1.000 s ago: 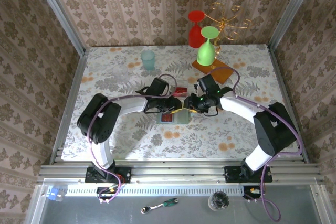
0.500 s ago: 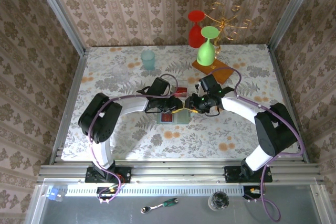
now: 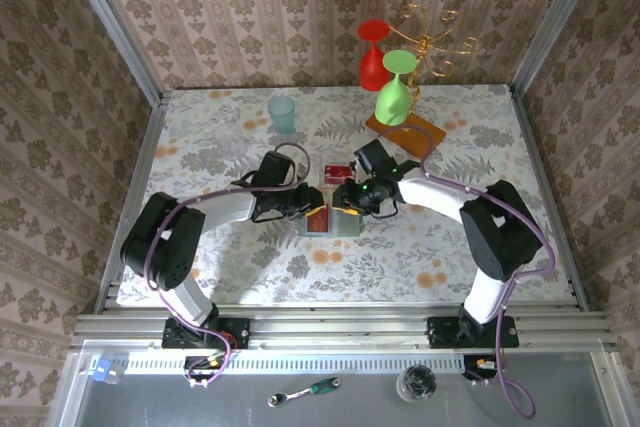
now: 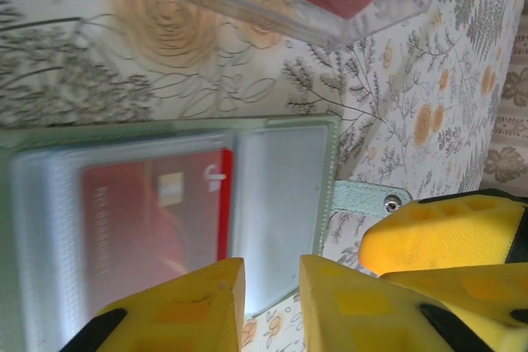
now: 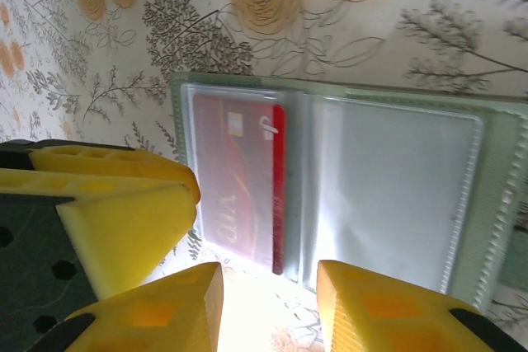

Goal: Take the credit cards out of the card holder

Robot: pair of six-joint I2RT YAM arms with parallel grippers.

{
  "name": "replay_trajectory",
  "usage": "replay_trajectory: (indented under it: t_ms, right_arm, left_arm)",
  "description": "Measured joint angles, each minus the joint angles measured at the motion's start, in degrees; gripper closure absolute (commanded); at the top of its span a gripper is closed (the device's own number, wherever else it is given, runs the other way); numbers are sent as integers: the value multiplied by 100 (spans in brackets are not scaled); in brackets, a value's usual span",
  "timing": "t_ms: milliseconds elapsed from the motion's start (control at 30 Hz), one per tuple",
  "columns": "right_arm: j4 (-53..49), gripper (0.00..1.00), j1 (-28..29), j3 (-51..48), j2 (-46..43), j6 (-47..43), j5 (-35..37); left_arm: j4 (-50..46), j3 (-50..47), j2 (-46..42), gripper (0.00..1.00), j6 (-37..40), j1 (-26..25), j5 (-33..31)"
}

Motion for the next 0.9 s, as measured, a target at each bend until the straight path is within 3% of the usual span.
replay_trajectory:
  t_ms: [300, 900]
  right_arm:
    - [-4, 63, 221, 494, 616, 35, -61]
    - [-7, 66, 256, 621, 815, 122, -160]
  left_arm:
    - [0, -476, -391, 77, 11, 249, 0]
    - [-498, -369, -105, 90, 608, 343, -210]
